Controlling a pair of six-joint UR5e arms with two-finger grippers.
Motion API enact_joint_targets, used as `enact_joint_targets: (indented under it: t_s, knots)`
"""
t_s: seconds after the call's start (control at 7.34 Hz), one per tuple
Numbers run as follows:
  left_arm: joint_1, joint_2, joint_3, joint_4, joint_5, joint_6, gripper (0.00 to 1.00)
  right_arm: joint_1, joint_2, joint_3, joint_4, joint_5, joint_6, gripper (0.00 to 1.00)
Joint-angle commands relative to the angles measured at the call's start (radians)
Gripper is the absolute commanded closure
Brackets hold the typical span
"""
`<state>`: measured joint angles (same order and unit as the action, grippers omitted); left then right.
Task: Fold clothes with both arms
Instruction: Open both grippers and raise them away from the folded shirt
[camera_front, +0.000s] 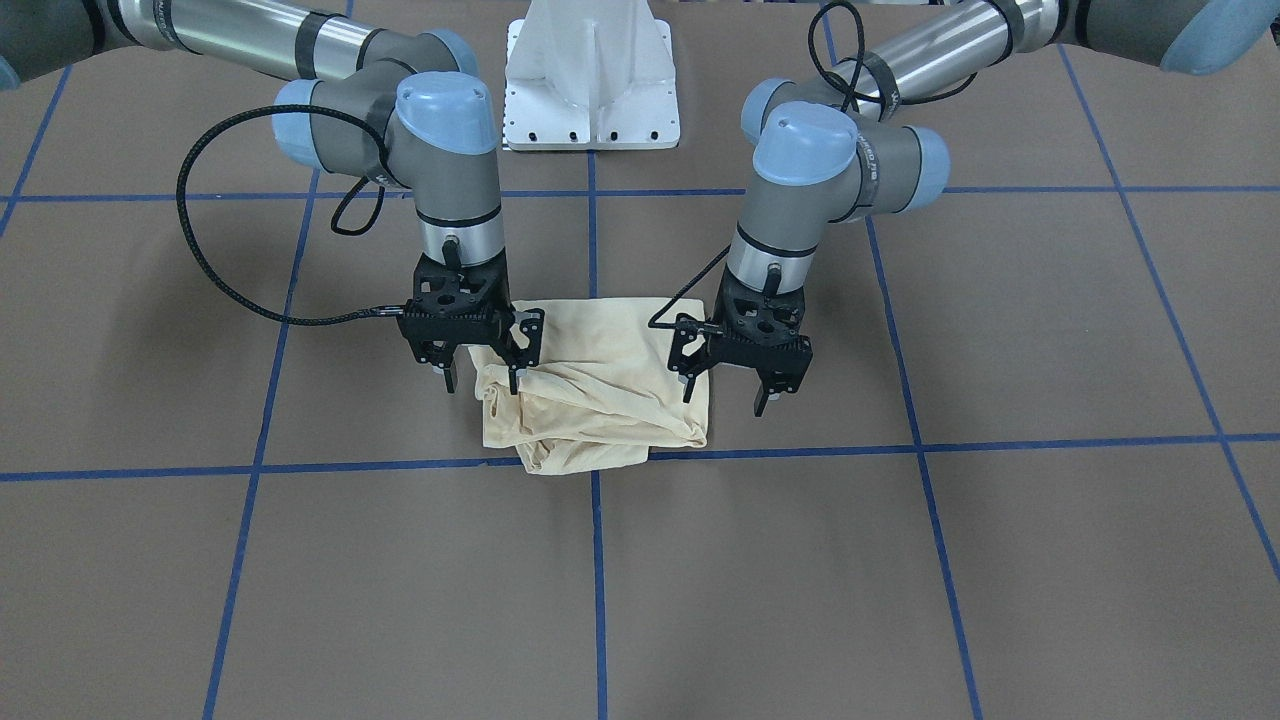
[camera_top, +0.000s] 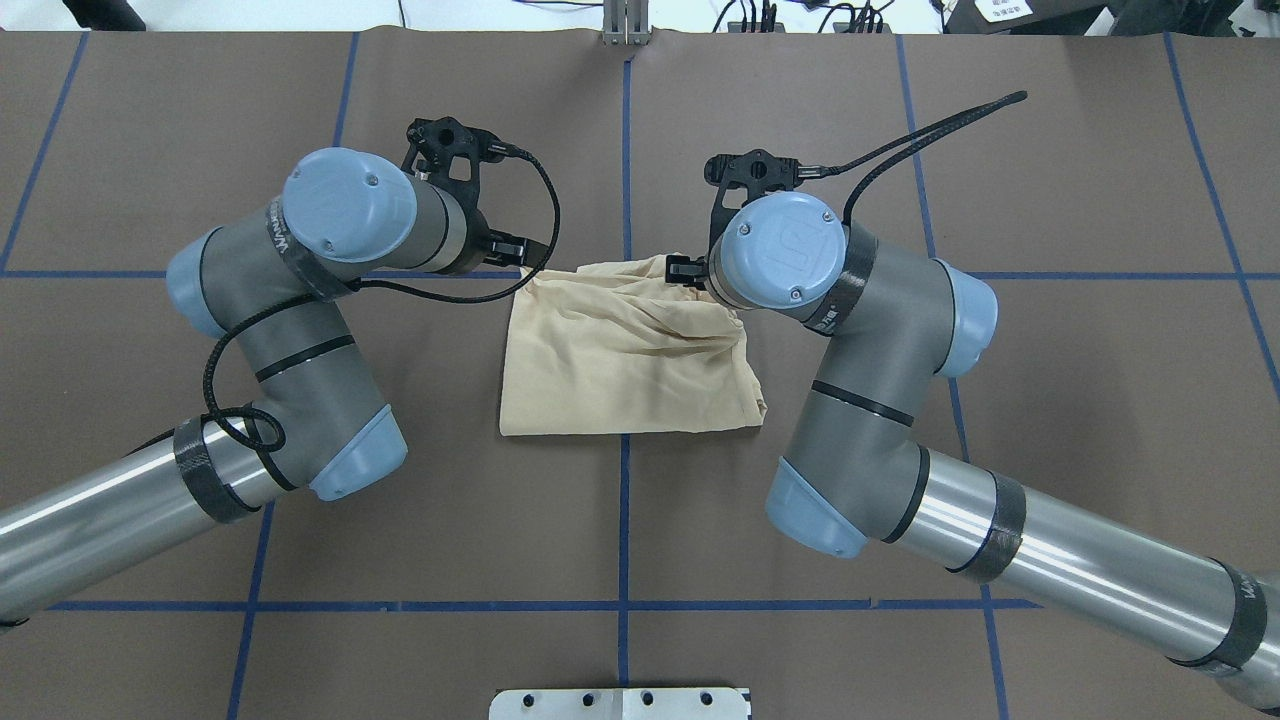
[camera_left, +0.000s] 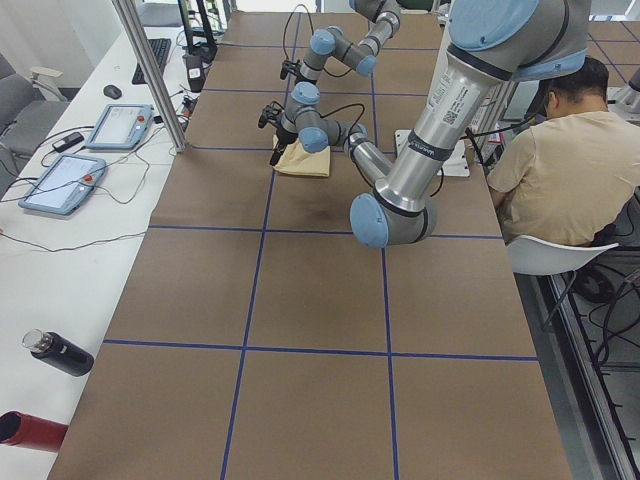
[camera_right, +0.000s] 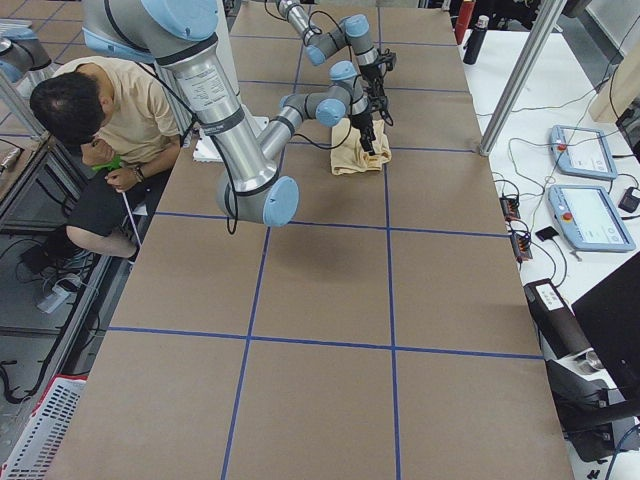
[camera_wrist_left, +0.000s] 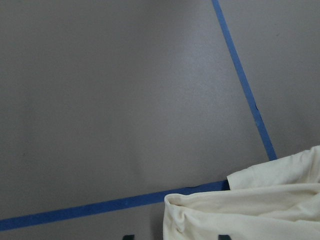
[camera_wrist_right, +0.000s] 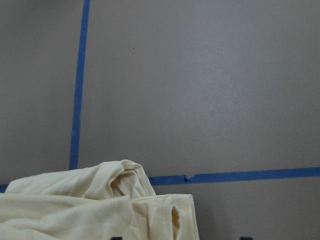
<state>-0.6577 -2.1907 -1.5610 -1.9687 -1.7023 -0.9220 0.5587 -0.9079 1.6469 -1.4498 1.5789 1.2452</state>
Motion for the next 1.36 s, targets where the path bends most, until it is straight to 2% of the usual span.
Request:
enact_joint_targets:
  t_s: [0.0, 0.14, 0.41, 0.68, 0.82, 0.95, 1.23]
  knots:
    - [-0.022, 0.034, -0.025, -0.001, -0.048, 0.054, 0.00, -0.063, 0.026, -0.008, -0.004, -0.014, 0.043, 0.00]
    - [-0.022, 0.040, -0.034, -0.001, -0.048, 0.054, 0.00, -0.112, 0.021, -0.019, -0.006, -0.099, 0.057, 0.02]
    - [-0.022, 0.040, -0.033, -0.001, -0.048, 0.054, 0.00, -0.138, 0.021, -0.038, -0.053, -0.138, -0.024, 0.52]
    - [-0.022, 0.042, -0.034, -0.001, -0.048, 0.051, 0.00, -0.120, 0.029, -0.041, -0.064, -0.158, -0.240, 0.55]
    - [-0.022, 0.042, -0.034, -0.001, -0.048, 0.048, 0.00, -0.118, 0.034, -0.047, -0.063, -0.158, -0.242, 0.57]
    - [-0.022, 0.042, -0.034, -0.001, -0.048, 0.048, 0.00, -0.118, 0.038, -0.079, -0.057, -0.161, -0.230, 0.71]
    - [-0.022, 0.043, -0.034, -0.001, -0.048, 0.048, 0.00, -0.085, 0.089, -0.160, -0.050, -0.162, -0.231, 0.89]
